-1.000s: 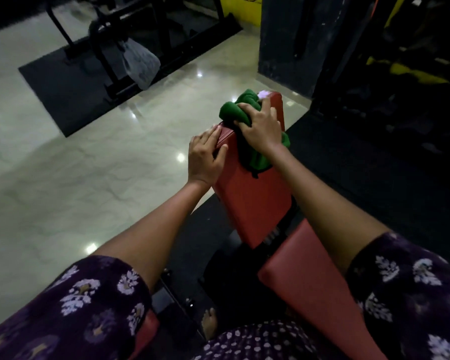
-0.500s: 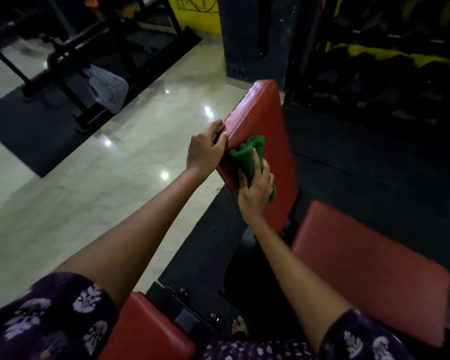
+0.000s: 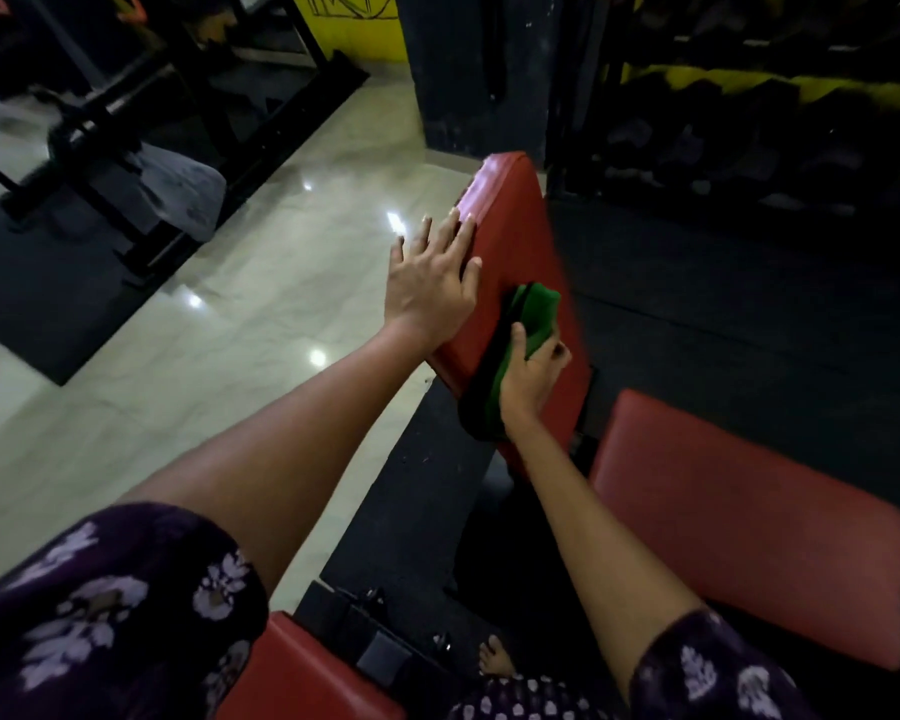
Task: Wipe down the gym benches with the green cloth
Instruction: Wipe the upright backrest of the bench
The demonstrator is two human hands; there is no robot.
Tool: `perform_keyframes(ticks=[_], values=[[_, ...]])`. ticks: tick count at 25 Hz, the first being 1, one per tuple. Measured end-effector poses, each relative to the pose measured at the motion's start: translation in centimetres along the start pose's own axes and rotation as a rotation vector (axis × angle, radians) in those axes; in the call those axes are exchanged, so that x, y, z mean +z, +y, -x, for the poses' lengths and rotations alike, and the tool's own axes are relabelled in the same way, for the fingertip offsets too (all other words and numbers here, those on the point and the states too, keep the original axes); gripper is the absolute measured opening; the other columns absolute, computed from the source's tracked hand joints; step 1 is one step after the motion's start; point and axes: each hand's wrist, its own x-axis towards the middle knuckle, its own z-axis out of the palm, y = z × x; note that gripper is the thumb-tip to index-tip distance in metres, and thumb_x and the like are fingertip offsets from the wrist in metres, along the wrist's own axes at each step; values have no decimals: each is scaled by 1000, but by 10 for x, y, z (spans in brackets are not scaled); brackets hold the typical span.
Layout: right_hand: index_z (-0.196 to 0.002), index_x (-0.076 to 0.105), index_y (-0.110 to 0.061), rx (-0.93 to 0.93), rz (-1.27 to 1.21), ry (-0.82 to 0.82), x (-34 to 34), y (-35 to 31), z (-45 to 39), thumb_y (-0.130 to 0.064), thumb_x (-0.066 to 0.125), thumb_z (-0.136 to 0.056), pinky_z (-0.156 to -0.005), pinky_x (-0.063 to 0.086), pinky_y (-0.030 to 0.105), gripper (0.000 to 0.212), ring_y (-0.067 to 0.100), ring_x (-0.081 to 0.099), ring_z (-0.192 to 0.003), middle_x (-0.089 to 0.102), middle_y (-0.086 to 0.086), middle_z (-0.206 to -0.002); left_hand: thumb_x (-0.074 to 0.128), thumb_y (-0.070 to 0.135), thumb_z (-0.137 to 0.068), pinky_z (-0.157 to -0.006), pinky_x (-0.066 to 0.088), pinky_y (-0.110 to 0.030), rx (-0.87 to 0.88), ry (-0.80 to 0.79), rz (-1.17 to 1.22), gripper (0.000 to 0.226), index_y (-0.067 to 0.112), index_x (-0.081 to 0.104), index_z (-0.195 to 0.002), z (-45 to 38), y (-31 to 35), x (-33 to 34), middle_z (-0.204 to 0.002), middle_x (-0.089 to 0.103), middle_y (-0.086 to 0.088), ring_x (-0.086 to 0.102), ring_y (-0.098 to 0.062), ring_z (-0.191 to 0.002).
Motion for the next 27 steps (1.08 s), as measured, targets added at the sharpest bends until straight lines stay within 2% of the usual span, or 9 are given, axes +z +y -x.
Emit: perform_keyframes(ticks=[3,7,9,13,15,19,21,25,27], values=[[-150,18,-19,257,-55,-30,-3,-25,-25,-47,39,-97,-103,33,37,63,35,38,-130,20,18,-151,23,42,-90,-113,19,-46,-23,9,-41,61,22,30,-147,-1,3,0,-152,33,1,29,-29,-140],[-149,22,-29,-123,73,-36,3,-42,22,-47,42,-96,-102,30,40,60,28,33,-130,29,9,-149,36,39,-90,-98,35,-39,-68,-6,83,53,22,40,-140,-10,3,-14,-143,43,-1,50,-31,-119],[-149,15,-36,-170,149,-71,0,-24,31,-47,42,-96,-100,31,44,60,28,32,-129,27,7,-149,48,34,-89,-90,39,-39,-112,-81,149,46,19,43,-132,-18,10,-20,-133,43,-6,51,-34,-111],[-149,19,-36,170,-11,-68,-12,-6,-19,-39,46,-97,-103,32,39,59,34,35,-132,27,13,-150,56,40,-87,-91,42,-45,-100,-112,68,55,17,37,-133,-25,21,-18,-137,33,-9,47,-36,-113],[-148,25,-33,224,-93,-57,-16,-11,-29,-41,49,-95,-101,34,35,58,32,41,-130,33,12,-147,50,43,-91,-96,39,-45,-98,-119,88,57,22,30,-141,-25,22,-14,-149,26,-3,42,-32,-124],[-143,38,-32,-176,-64,-49,-8,-38,-17,-42,54,-92,-84,38,27,54,12,49,-100,45,3,-129,35,44,-98,-101,33,-40,-98,-120,69,56,32,18,-149,-22,19,-15,-157,13,13,31,-22,-136],[-143,37,-30,-215,-15,-16,-6,-30,-37,-39,53,-93,-79,37,24,53,11,48,-95,45,5,-126,35,45,-98,-100,35,-40,-101,-84,51,55,33,19,-149,-21,21,-12,-157,15,14,33,-22,-135],[-145,36,-27,204,21,-7,-19,21,-93,-35,48,-96,-96,40,33,51,31,52,-118,47,15,-135,35,47,-97,-97,37,-40,-69,-9,-12,56,30,22,-149,-20,20,-5,-156,20,9,39,-23,-131],[-144,36,-30,232,-2,-6,-18,18,-94,-36,46,-96,-98,39,35,49,32,50,-121,48,13,-137,35,47,-97,-95,38,-40,-58,27,-44,56,30,23,-149,-21,20,-2,-156,22,8,42,-24,-129]])
